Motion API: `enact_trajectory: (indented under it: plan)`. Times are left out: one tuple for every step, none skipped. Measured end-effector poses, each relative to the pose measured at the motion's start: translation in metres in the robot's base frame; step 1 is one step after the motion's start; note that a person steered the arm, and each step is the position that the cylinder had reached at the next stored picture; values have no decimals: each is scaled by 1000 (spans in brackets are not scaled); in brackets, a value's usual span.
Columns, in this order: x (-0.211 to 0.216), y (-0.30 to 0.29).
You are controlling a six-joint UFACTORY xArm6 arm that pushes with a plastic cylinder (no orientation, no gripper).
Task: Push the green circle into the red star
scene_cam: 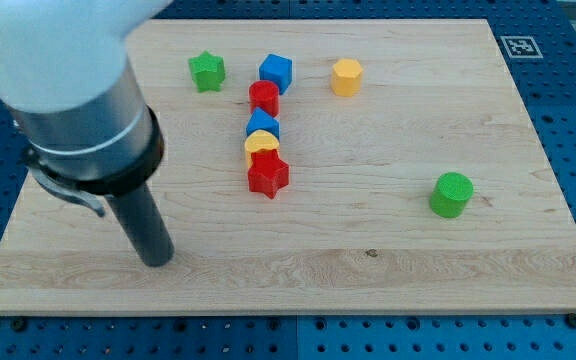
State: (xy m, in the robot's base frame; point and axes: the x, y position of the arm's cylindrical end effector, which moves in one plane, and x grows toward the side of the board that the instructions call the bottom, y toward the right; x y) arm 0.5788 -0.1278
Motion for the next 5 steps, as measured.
enact_trajectory:
  plan:
    - [10,33]
    - [10,67]
    - [10,99]
    - [12,138]
    - [6,169]
